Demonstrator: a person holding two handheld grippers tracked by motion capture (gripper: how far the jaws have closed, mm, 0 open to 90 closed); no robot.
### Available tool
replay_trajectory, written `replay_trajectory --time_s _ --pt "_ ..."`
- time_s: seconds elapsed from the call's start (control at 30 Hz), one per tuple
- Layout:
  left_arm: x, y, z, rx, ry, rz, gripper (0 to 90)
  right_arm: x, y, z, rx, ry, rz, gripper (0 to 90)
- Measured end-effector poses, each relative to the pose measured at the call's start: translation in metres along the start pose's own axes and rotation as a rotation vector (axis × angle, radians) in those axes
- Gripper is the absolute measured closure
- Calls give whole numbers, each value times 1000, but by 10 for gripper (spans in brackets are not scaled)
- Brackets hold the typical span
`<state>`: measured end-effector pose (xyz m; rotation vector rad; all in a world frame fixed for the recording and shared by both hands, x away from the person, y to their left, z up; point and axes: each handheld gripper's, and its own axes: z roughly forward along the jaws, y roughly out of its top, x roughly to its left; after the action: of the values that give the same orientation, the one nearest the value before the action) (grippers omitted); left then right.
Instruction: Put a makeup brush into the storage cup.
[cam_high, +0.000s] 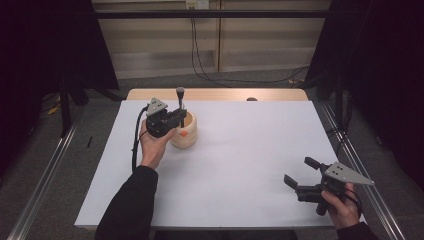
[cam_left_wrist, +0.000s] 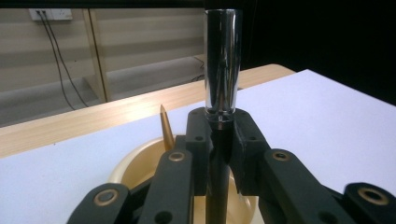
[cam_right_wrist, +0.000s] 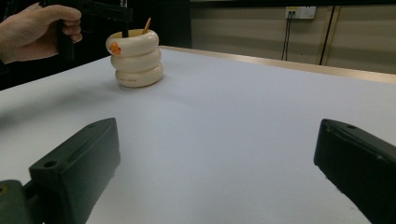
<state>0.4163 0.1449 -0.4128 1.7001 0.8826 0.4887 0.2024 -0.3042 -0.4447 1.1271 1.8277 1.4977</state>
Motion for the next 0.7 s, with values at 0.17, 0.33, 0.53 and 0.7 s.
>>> replay_trajectory --time_s 0.17,0.33,0.53,0.7 --pt "-1 -5 0 12 -5 -18 793 0 0 -1 -4 1 2 0" --pt "2 -9 0 17 6 -30 793 0 0 0 -3 -1 1 0" --pt "1 -10 1 35 12 -34 792 0 0 0 -2 1 0 0" --pt "3 -12 3 42 15 -37 790 0 0 0 0 -1 0 0"
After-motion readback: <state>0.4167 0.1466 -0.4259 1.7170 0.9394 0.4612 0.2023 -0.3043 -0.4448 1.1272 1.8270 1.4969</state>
